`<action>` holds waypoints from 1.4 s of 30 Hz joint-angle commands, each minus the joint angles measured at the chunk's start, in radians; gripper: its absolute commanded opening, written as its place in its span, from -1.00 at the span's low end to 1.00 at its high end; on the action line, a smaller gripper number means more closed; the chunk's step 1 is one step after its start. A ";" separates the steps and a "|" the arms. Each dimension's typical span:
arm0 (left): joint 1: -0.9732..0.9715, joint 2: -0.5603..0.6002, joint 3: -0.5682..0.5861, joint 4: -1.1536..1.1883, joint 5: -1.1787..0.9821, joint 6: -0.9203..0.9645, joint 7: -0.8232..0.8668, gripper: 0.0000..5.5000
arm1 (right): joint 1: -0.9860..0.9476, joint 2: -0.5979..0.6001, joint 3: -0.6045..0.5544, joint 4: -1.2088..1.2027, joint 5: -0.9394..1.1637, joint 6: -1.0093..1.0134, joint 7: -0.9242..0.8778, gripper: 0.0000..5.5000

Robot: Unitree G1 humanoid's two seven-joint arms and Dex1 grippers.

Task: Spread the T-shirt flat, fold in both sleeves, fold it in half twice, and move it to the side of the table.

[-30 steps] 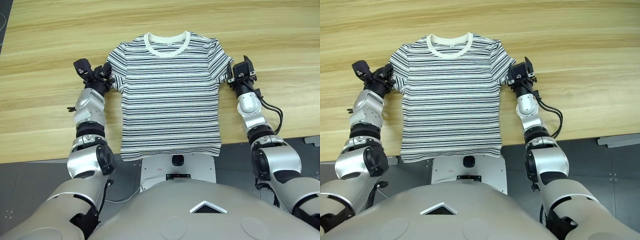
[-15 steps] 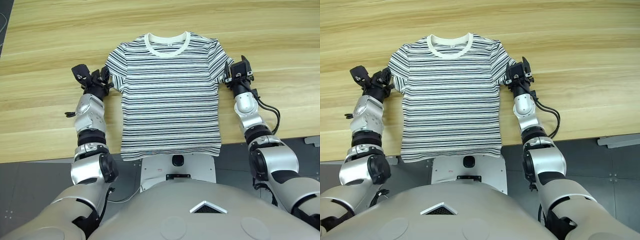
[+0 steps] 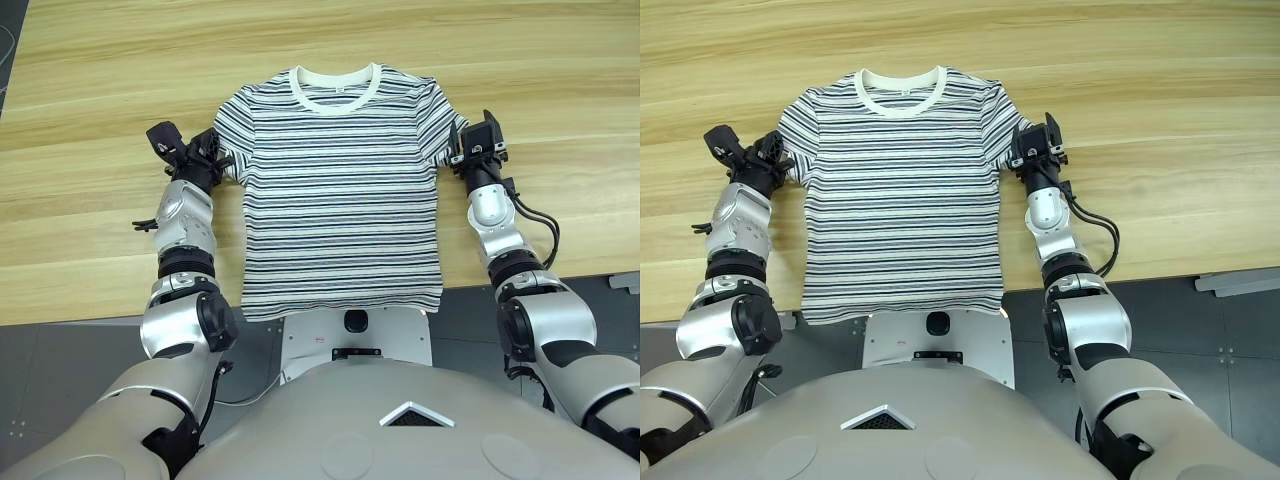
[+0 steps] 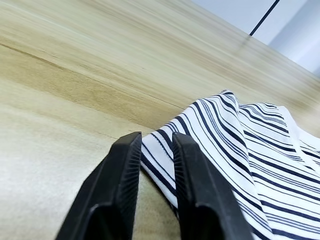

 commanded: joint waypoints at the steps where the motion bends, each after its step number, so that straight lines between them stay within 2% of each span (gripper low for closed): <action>1: 0.024 -0.022 -0.010 0.010 -0.003 0.027 -0.024 -0.84 | -0.020 -0.002 -0.006 -0.004 0.005 0.003 -0.014 -0.03; 4: 0.022 -0.023 -0.004 0.002 0.004 0.006 -0.001 -0.96 | -0.024 -0.002 -0.010 0.004 0.008 0.007 -0.017 -0.03; 16: 0.045 -0.031 -0.022 -0.090 0.068 -0.154 0.111 -0.96 | -0.024 -0.001 -0.016 0.006 0.007 0.006 -0.026 -0.03; 22: 0.057 -0.052 -0.050 -0.148 0.068 -0.144 0.094 -0.96 | -0.024 0.003 -0.015 0.009 0.006 0.004 -0.030 -0.03; 25: 0.053 -0.050 -0.048 -0.123 0.080 -0.128 0.138 -0.96 | -0.022 0.004 -0.014 0.007 0.004 0.002 -0.031 -0.03; 30: 0.057 -0.031 -0.030 -0.107 0.089 -0.149 0.194 -0.69 | -0.021 0.003 -0.014 0.012 0.004 0.002 -0.033 -0.03; 37: 0.055 -0.028 -0.051 -0.105 0.107 -0.122 0.187 -0.27 | -0.022 0.005 -0.014 0.017 0.004 -0.001 -0.037 -0.03; 42: 0.053 -0.033 -0.049 -0.103 0.089 -0.078 0.158 -0.23 | -0.022 0.007 -0.014 0.019 0.004 -0.002 -0.040 -0.03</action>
